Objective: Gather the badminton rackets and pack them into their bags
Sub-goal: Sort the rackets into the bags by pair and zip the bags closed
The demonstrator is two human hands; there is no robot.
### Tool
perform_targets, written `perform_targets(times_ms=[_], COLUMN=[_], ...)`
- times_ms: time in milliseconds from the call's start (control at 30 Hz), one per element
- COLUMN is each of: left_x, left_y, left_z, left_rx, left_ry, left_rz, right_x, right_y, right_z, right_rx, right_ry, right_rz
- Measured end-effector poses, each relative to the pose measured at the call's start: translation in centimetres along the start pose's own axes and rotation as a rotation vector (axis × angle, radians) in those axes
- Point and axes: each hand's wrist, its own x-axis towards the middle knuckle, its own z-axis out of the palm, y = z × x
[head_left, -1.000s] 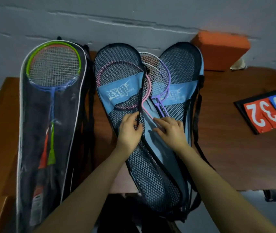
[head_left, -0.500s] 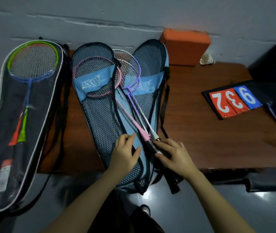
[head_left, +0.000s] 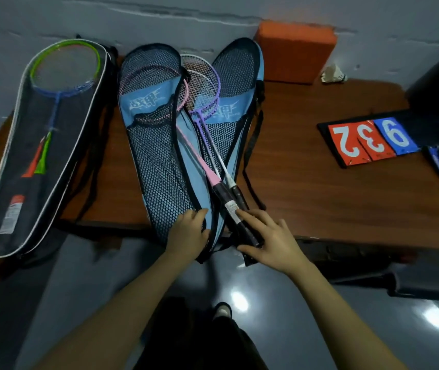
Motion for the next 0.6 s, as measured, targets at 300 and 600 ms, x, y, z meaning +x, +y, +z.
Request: perform_targets(times_ms=[300, 600], left_x=[-1.3, -3.9], left_y=[0.1, -0.3], left_z=[-3.4, -4.7], left_rx=[-0.335, -0.644], left_ry=[0.154, 0.151], left_rz=[-0.036, -0.178], right_x=[-0.3, 2.9], right_y=[-2.8, -10.0], right_z=[1.6, 1.7], right_rx=[0.369, 0.658], right_ry=[0.200, 0.367], right_rz=[0.126, 0.185])
